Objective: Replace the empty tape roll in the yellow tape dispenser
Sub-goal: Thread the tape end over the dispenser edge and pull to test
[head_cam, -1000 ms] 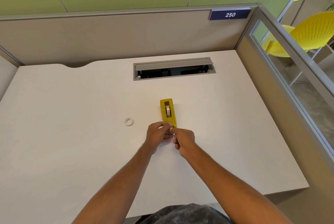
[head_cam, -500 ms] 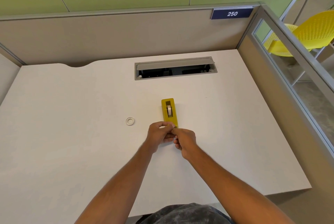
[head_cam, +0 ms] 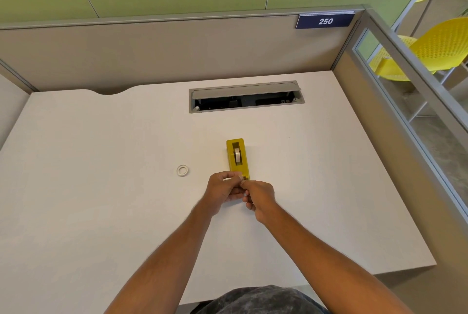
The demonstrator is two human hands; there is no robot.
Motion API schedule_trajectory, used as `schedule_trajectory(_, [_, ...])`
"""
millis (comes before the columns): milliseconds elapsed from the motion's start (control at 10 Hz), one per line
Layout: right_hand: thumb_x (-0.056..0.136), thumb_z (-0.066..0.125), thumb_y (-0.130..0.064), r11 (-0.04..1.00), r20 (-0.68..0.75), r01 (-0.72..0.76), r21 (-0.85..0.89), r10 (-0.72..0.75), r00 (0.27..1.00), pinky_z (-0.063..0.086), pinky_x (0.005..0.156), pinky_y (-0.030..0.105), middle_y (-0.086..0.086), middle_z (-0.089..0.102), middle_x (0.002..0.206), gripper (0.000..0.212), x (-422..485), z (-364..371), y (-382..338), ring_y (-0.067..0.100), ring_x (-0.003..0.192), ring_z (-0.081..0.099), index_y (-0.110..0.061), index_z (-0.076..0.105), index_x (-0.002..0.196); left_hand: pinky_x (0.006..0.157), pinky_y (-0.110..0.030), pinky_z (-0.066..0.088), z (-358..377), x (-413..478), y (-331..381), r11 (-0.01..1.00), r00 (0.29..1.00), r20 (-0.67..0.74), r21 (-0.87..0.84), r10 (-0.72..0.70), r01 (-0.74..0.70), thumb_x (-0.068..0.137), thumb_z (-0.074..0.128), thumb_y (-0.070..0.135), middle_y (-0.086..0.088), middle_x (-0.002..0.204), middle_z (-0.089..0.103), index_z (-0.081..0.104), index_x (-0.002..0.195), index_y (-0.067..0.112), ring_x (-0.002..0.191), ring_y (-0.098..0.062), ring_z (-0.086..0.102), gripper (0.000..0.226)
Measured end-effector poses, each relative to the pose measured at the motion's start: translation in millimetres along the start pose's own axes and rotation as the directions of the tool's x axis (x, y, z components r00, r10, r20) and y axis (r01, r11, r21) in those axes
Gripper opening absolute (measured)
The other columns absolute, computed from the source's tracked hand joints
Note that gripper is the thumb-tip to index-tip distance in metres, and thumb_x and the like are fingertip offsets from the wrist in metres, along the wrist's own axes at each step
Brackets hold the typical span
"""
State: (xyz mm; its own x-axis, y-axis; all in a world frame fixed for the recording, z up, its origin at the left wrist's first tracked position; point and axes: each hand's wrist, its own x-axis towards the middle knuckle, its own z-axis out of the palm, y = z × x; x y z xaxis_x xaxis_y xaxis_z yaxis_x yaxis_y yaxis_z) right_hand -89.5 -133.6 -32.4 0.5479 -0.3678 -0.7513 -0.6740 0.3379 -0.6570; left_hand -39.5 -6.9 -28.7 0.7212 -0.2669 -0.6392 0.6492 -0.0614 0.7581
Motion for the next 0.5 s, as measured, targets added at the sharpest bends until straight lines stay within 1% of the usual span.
schedule_trajectory(100, [0.093, 0.076, -0.021, 1.0, 0.009, -0.009, -0.013, 0.009, 1.0, 0.049, 0.05, 0.025, 0.001, 0.066, 0.06, 0.014, 0.1, -1.0, 0.7, 0.016, 0.057, 0.061, -0.008, 0.081, 0.091, 0.092, -0.055, 0.065, 0.2, -0.1, -0.3, 1.0, 1.0, 0.004, 0.001, -0.003, 0.003, 0.099, 0.075, 0.013, -0.03, 0.107, 0.079, 0.073, 0.124, 0.006, 0.096, -0.046, 0.079, 0.026])
schedule_trajectory(200, [0.092, 0.078, -0.02, 0.998, 0.029, -0.036, -0.05, 0.037, 0.999, 0.048, 0.051, 0.026, 0.002, 0.065, 0.061, 0.013, 0.2, -4.9, 3.6, 0.016, 0.056, 0.063, -0.007, 0.079, 0.092, 0.096, -0.058, 0.063, 0.8, -3.8, 0.2, 1.0, 1.0, 0.009, 0.031, -0.005, 0.005, 0.097, 0.076, 0.013, -0.031, 0.112, 0.077, 0.073, 0.126, 0.01, 0.092, -0.039, 0.077, 0.029])
schedule_trajectory(300, [0.093, 0.079, -0.021, 0.997, 0.042, -0.051, -0.051, 0.053, 0.998, 0.048, 0.051, 0.027, 0.004, 0.065, 0.066, 0.015, 1.3, -10.2, 6.5, 0.017, 0.056, 0.064, -0.006, 0.078, 0.094, 0.097, -0.056, 0.063, -2.6, -5.8, 0.7, 0.999, 0.999, 0.052, 0.045, -0.015, 0.012, 0.095, 0.078, 0.012, -0.024, 0.114, 0.08, 0.07, 0.13, 0.017, 0.098, -0.034, 0.079, 0.037])
schedule_trajectory(400, [0.097, 0.072, -0.019, 0.997, 0.055, -0.049, -0.055, 0.052, 0.997, 0.046, 0.052, 0.026, 0.008, 0.069, 0.075, 0.017, -2.4, -17.6, 8.8, 0.02, 0.058, 0.064, -0.004, 0.08, 0.099, 0.098, -0.051, 0.063, -7.3, -15.4, -0.4, 0.994, 0.993, 0.115, 0.112, -0.001, -0.012, 0.091, 0.083, 0.012, -0.011, 0.115, 0.082, 0.065, 0.132, 0.028, 0.109, -0.028, 0.079, 0.048])
schedule_trajectory(500, [0.1, 0.068, -0.018, 0.998, 0.047, -0.031, -0.05, 0.033, 0.998, 0.043, 0.05, 0.026, 0.009, 0.07, 0.079, 0.019, 1.0, -25.1, 3.5, 0.023, 0.06, 0.064, -0.002, 0.078, 0.102, 0.097, -0.05, 0.063, -10.7, -14.0, -6.2, 0.982, 0.998, 0.023, 0.181, 0.054, -0.057, 0.088, 0.083, 0.004, -0.01, 0.108, 0.084, 0.06, 0.135, 0.026, 0.109, -0.028, 0.078, 0.057])
